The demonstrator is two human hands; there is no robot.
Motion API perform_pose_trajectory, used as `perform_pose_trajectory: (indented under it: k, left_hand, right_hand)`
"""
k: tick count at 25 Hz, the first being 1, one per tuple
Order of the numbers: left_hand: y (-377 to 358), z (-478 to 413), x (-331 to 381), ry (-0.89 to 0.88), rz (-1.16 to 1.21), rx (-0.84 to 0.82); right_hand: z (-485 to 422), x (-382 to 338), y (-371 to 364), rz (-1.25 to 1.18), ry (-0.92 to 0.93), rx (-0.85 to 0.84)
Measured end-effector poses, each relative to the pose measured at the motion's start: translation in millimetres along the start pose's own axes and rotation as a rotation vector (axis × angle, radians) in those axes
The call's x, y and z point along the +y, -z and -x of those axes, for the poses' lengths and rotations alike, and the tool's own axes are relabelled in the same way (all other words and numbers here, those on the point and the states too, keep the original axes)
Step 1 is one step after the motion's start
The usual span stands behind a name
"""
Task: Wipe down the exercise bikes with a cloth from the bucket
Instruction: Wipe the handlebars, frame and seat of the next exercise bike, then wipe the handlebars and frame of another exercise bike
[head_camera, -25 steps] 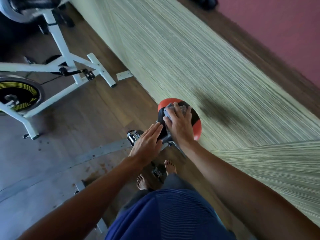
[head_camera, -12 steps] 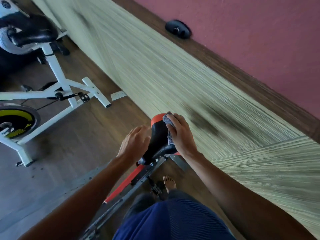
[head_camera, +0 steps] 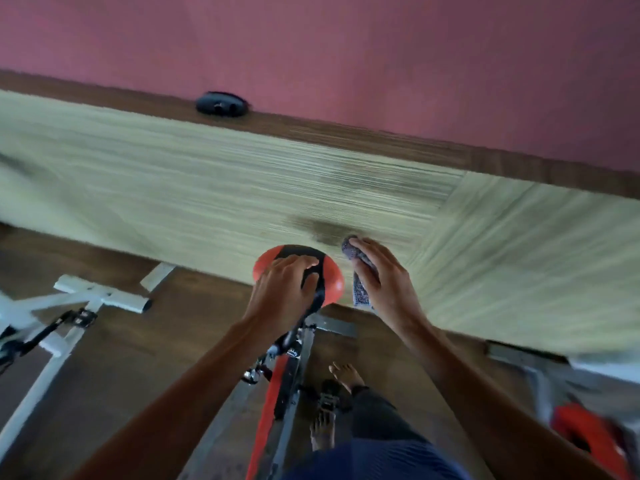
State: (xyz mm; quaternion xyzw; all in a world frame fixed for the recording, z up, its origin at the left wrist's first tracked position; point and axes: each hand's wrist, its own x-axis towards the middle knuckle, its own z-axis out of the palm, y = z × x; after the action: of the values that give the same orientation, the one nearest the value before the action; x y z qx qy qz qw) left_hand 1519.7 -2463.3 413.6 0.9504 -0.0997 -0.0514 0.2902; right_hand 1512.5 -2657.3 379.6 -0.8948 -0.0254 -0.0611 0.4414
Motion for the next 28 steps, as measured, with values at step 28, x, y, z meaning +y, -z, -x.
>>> perform_pose_trajectory:
  k: [28]
  left_hand:
    - [-301.9,265.3,503.5,-1.542,0.073,-0.920]
  right_hand:
    - [521.6,53.5,270.2,0.097,-1.002,1.654]
